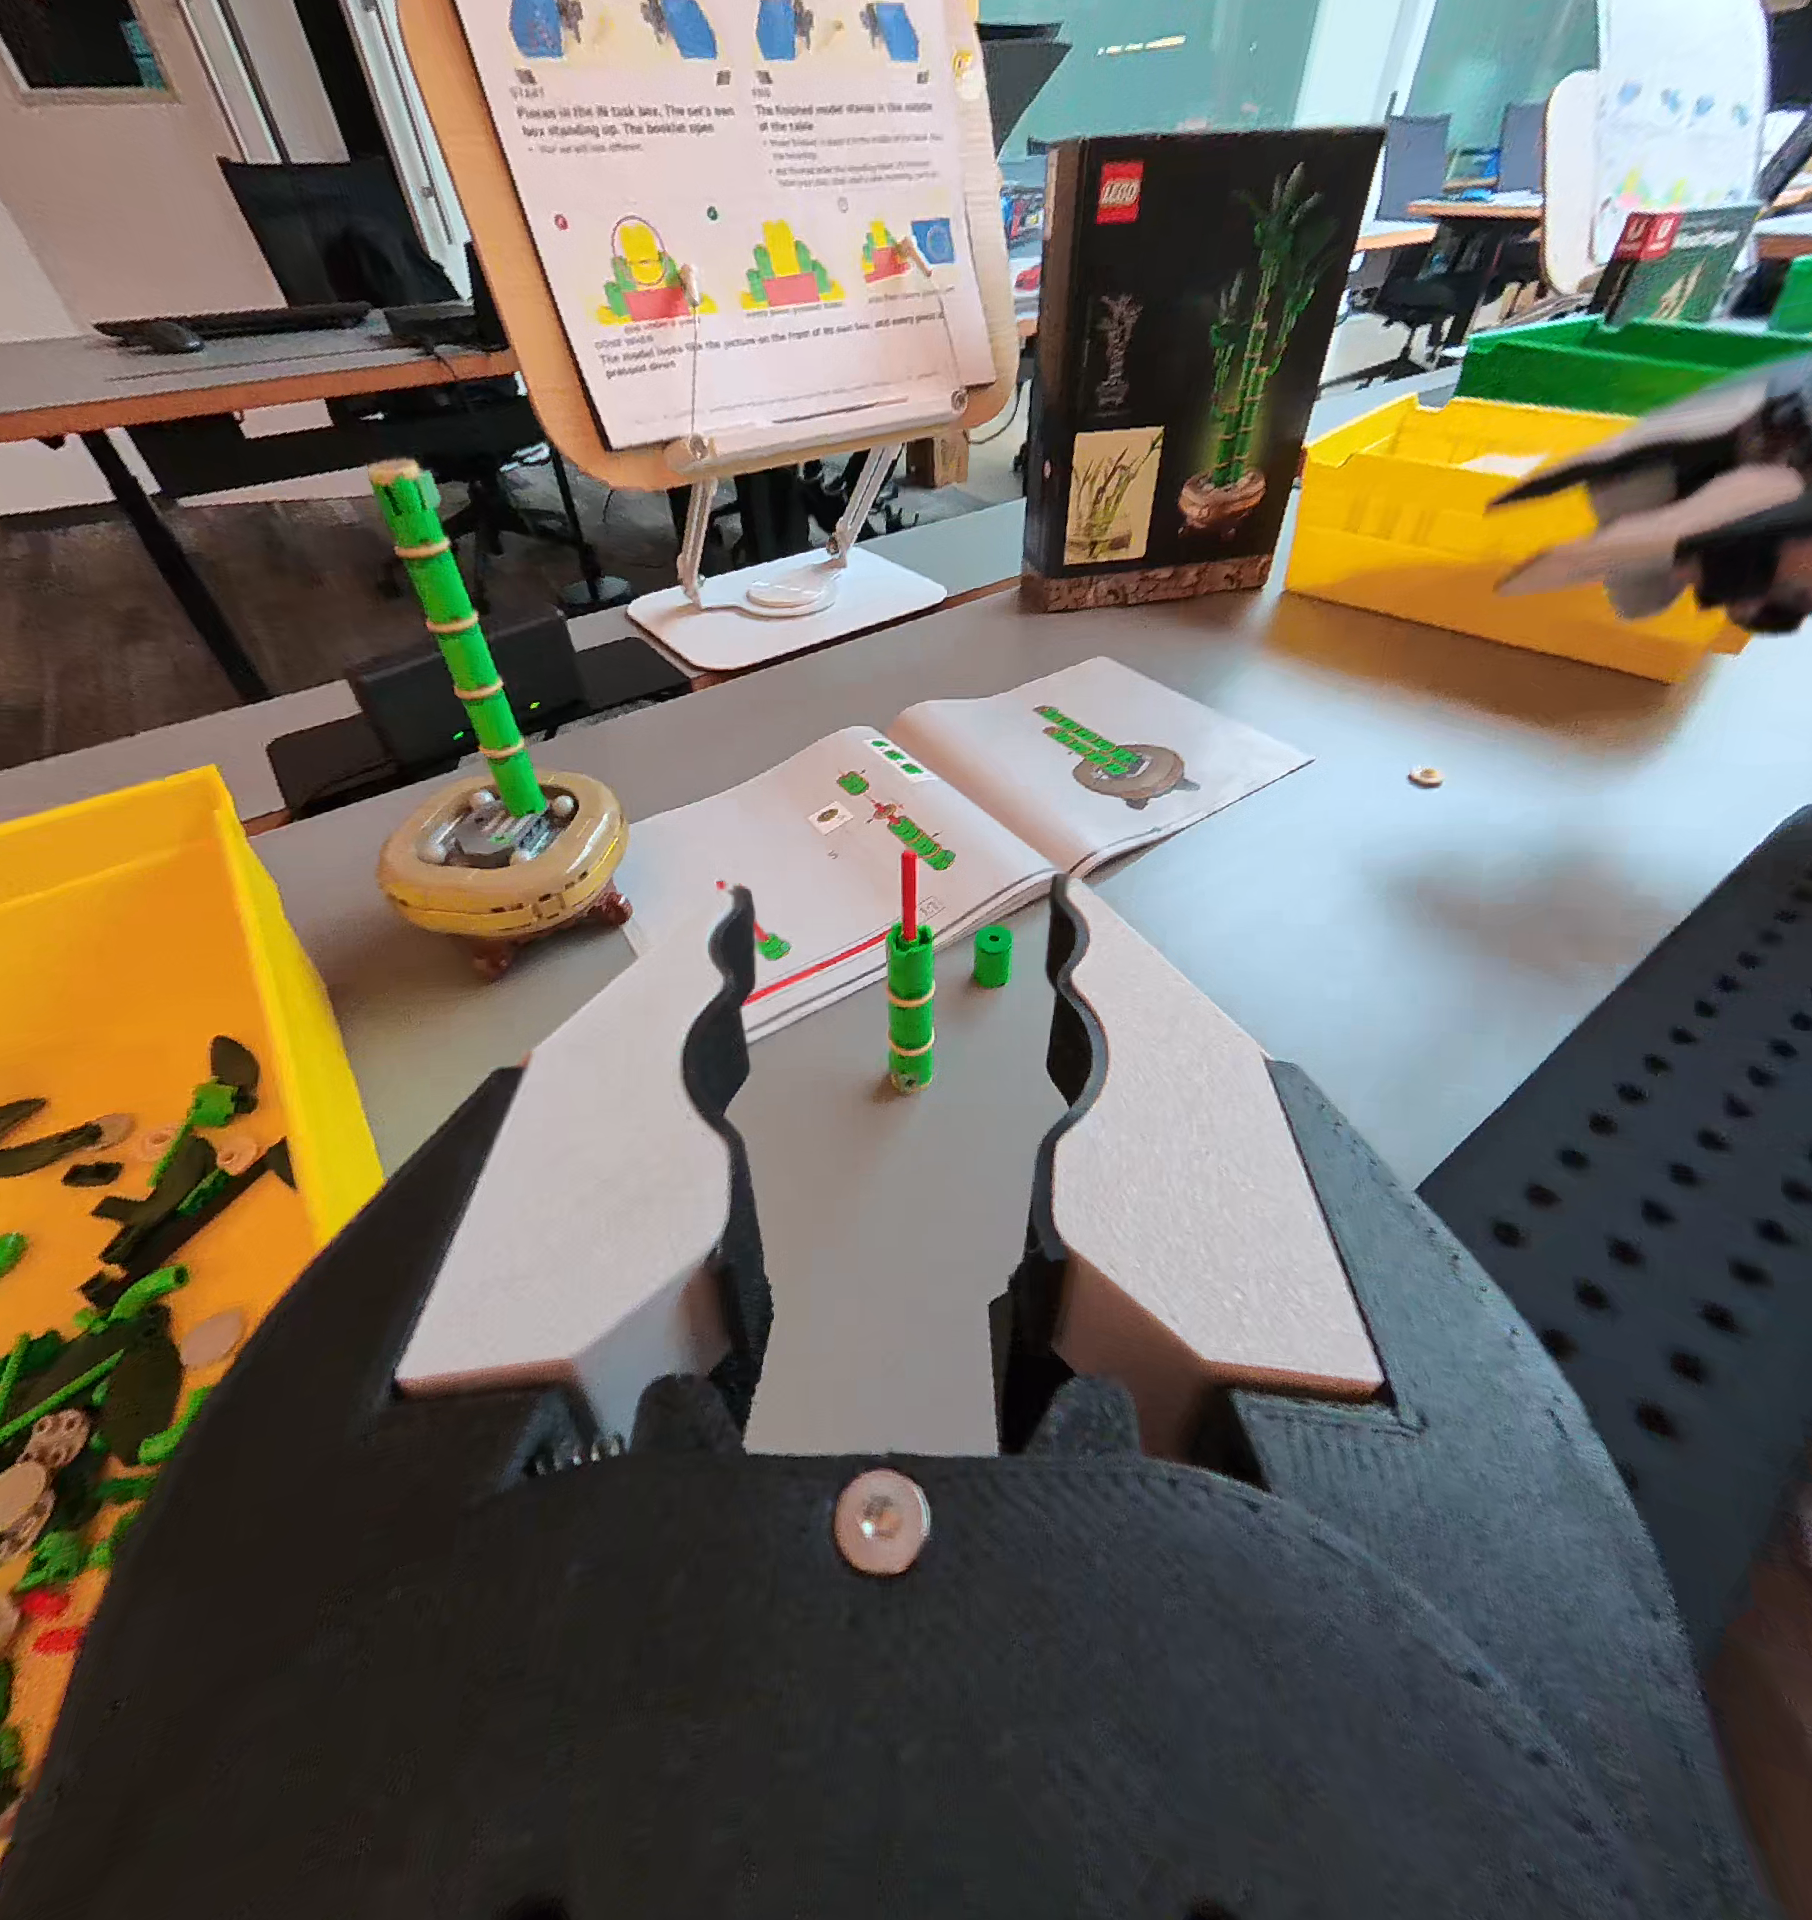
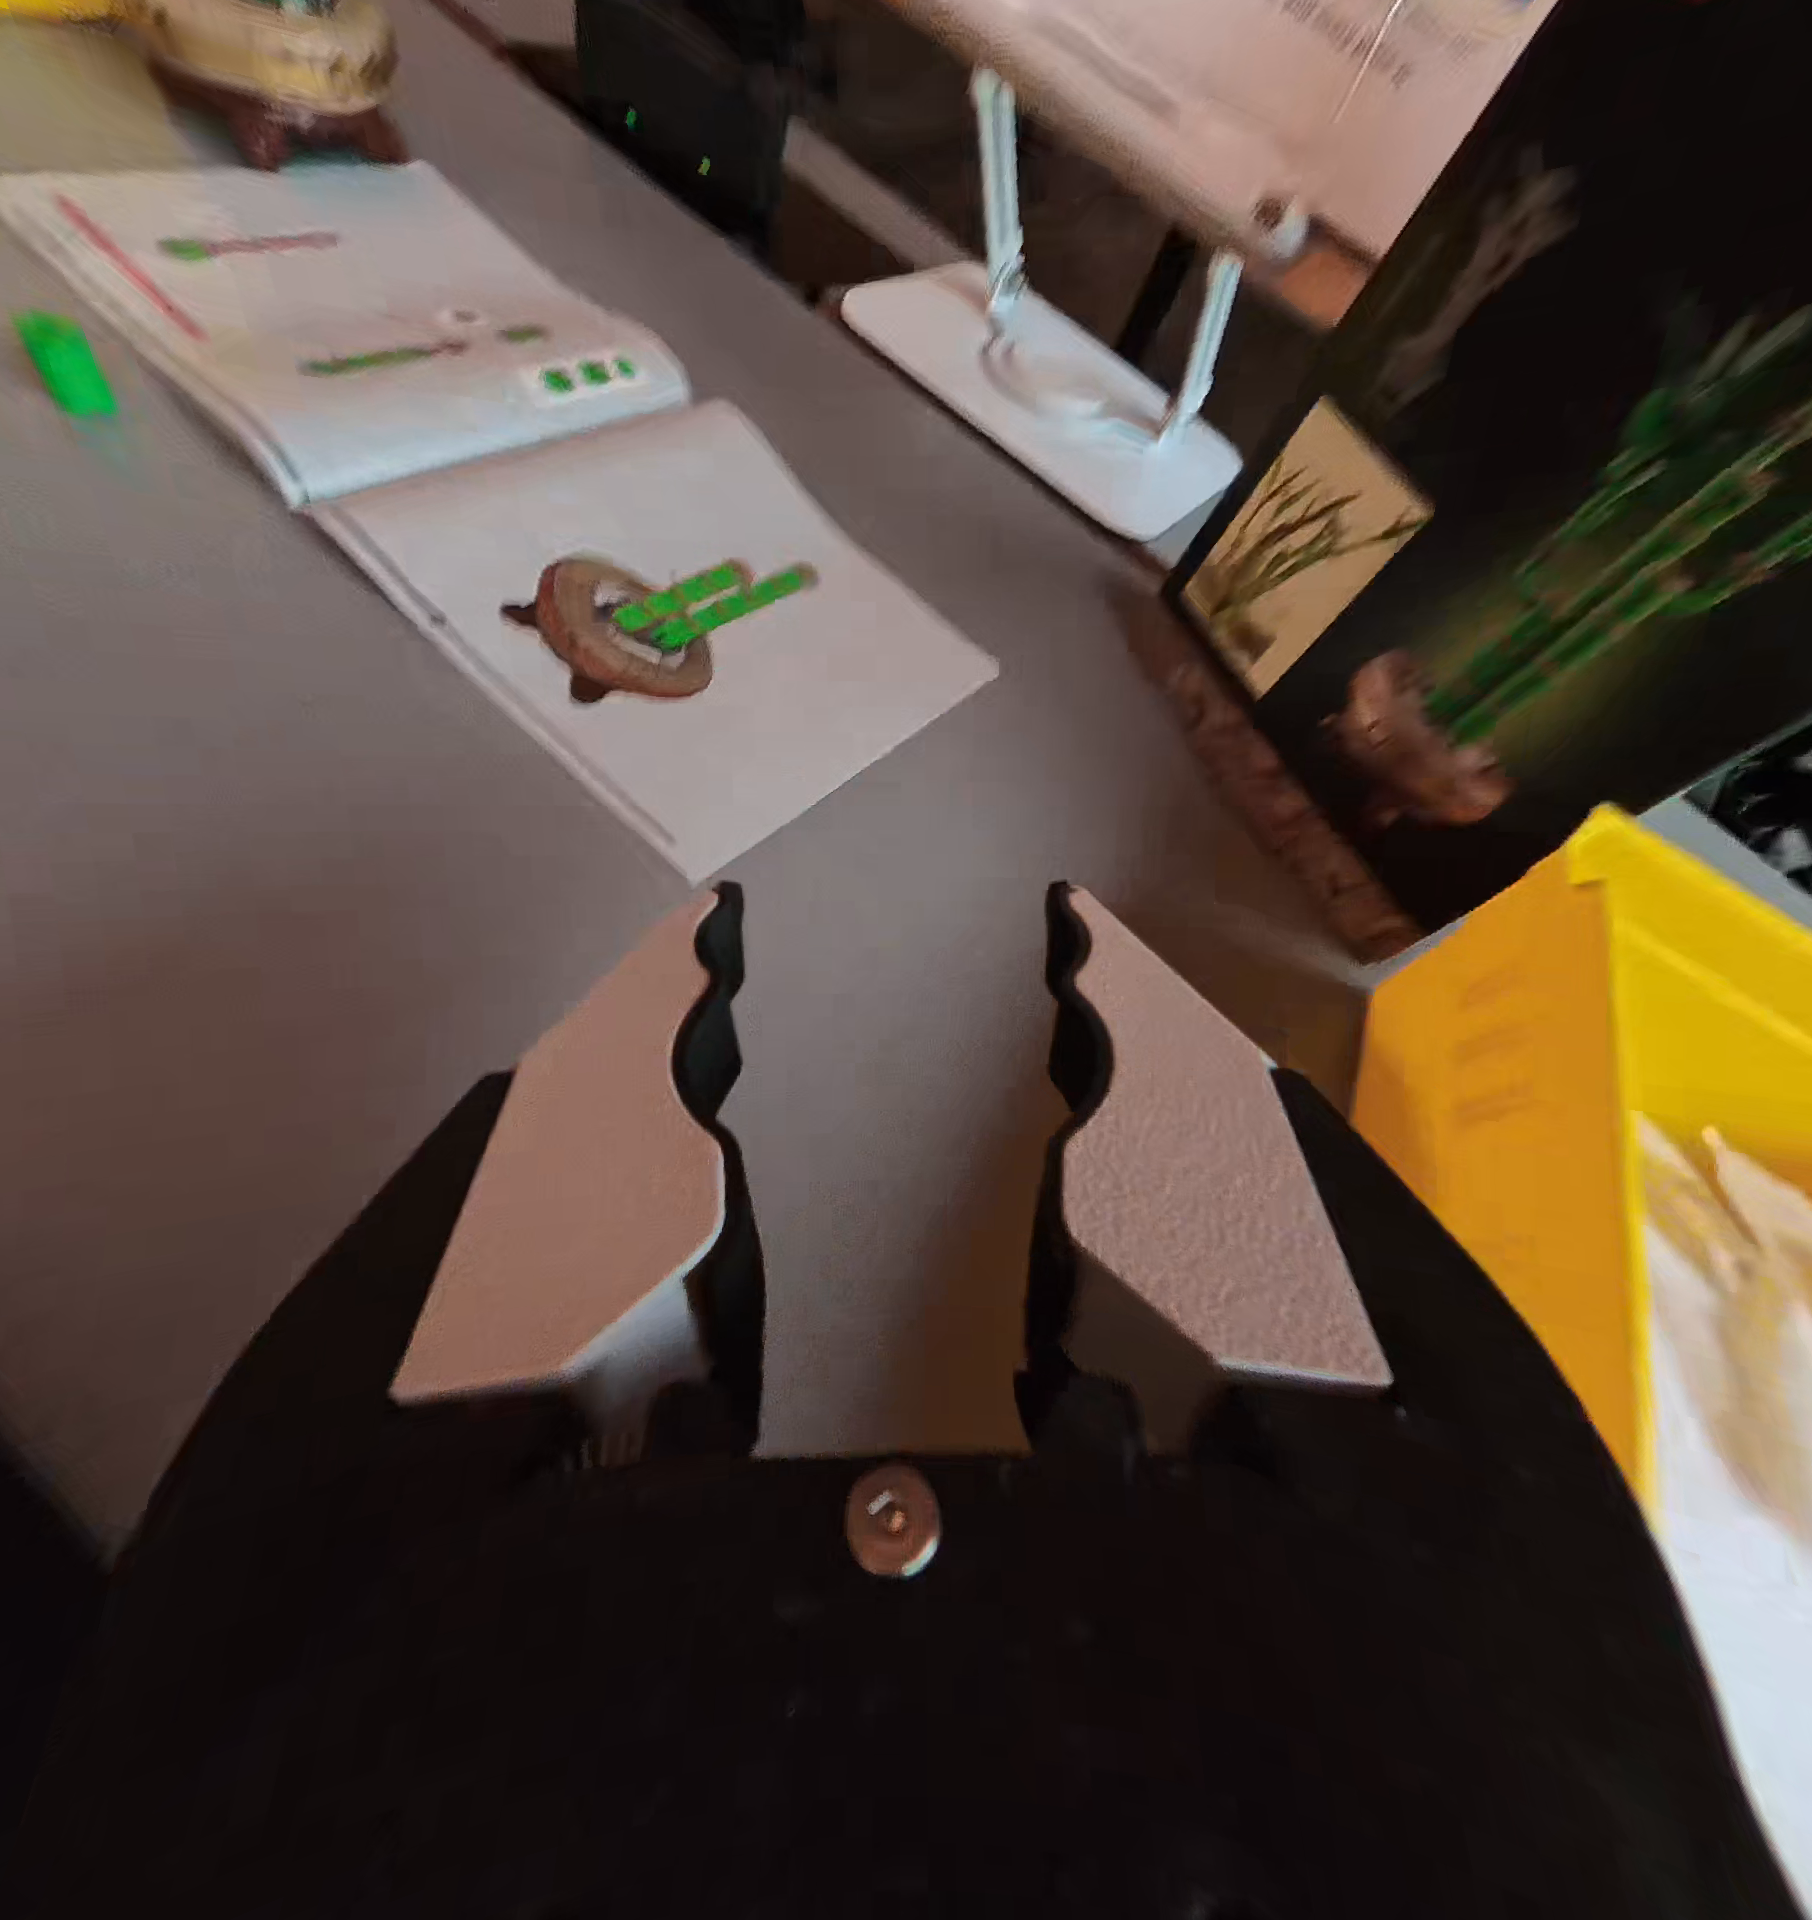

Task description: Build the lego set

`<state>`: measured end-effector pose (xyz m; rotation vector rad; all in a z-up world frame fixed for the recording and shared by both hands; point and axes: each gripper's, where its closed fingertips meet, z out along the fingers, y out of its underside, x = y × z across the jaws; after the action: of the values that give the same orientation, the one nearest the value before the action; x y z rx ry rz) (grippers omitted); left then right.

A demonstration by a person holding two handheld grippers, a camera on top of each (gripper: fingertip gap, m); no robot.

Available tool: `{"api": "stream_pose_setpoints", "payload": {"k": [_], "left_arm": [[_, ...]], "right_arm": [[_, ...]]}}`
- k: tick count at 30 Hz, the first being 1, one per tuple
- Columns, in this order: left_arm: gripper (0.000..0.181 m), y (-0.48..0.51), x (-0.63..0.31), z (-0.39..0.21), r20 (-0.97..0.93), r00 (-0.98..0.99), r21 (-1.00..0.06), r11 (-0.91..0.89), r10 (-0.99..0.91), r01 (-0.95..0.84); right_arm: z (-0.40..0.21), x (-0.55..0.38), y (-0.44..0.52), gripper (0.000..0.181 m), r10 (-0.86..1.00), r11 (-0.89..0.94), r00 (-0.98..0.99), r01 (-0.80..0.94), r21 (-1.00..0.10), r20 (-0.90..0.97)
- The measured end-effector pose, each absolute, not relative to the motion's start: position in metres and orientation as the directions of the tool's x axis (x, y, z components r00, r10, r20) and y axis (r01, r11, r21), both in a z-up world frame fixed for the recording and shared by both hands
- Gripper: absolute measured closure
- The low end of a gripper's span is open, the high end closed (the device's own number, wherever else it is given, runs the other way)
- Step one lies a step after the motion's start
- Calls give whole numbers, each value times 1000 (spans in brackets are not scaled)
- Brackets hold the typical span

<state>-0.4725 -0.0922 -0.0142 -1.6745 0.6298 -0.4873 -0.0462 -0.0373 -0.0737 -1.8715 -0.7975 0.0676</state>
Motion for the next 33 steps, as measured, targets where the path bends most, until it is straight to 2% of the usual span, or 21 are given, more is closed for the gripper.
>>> {"api": "stream_pose_setpoints", "payload": {"k": [3, 6, 9, 14, 17, 18, 26, 33], "left_arm": [[126, -94, -462, -4, -19, 747, -987, -108, -664, -120], [126, -97, -449, 2, -16, 733, -989, -95, -680, -111], [126, -100, -440, 5, -33, 734, -987, -95, -678, -133], [126, -103, -440, 20, -87, 761, -981, -78, -643, -179], [126, -103, -438, 28, -78, 769, -982, -83, -635, -169], [126, -103, -437, 29, -74, 769, -982, -86, -635, -165], [123, -123, -446, 17, -100, 781, -969, -118, -617, -218], [122, -154, -508, -11, -139, 854, -952, -169, -502, -254]], "right_arm": [[-110, -53, -50, 135, 617, -277, 747, 500, -820, 247], [-123, -61, -52, 146, 659, -325, 745, 399, -857, 97], [-111, -70, -56, 155, 701, -252, 713, 251, -935, 2], [-103, -64, -67, 152, 707, -101, 691, 306, -947, 148], [-118, -65, -65, 132, 705, -157, 698, 326, -932, 126], [-122, -65, -64, 131, 705, -170, 697, 344, -924, 129], [-115, -72, -62, 138, 712, -151, 694, 301, -942, 108], [-148, -77, -68, 141, 769, -342, 639, 388, -856, -17]]}}
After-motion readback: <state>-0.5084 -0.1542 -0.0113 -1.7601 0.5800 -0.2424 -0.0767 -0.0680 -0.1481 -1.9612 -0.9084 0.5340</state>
